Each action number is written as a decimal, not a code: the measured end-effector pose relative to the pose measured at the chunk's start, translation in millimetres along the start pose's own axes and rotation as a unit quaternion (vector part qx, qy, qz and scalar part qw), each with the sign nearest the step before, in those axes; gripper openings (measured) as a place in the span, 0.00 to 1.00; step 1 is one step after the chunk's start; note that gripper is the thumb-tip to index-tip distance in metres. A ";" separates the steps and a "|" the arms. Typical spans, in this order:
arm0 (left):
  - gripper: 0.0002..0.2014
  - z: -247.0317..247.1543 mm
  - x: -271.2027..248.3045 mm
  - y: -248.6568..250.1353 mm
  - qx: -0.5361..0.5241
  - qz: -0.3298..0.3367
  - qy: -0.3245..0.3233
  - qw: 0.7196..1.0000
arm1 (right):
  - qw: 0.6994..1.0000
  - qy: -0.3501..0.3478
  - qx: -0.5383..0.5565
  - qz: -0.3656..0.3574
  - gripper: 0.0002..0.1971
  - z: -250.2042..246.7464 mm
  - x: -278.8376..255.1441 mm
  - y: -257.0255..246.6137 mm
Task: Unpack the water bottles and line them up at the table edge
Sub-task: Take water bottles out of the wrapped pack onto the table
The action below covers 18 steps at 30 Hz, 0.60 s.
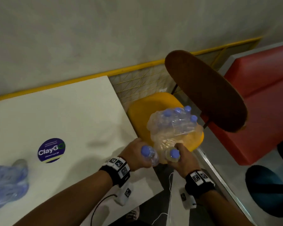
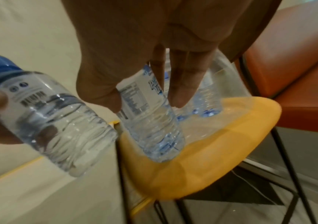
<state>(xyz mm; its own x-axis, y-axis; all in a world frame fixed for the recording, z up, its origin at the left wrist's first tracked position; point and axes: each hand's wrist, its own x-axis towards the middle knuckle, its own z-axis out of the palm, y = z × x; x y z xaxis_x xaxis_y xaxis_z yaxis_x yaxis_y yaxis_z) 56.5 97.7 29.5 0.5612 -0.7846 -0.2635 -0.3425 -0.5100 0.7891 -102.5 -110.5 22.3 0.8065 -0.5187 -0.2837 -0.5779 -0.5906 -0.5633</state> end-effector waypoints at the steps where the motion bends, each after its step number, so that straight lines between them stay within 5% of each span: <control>1: 0.23 -13.6 -16.5 -13.4 0.028 -0.003 0.021 0.999 | 1.000 -0.018 -0.008 -0.003 0.34 10.8 -10.3 -11.9; 9: 0.25 -160.5 -197.1 -122.8 0.222 -0.158 0.202 0.941 | 0.966 -0.185 -0.054 -0.172 0.30 169.4 -53.7 -175.9; 18: 0.20 -226.4 -252.2 -202.9 0.234 -0.292 0.235 0.897 | 0.932 -0.263 -0.067 -0.242 0.25 280.1 -65.6 -318.5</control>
<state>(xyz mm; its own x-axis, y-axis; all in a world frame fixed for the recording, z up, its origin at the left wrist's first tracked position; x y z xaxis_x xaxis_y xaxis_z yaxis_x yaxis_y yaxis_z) 155.0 478.8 61.5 0.9658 -0.1563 -0.2070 -0.1036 -0.9640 0.2448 63.6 284.8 3.0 0.9062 0.1826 -0.3815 -0.1119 -0.7663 -0.6327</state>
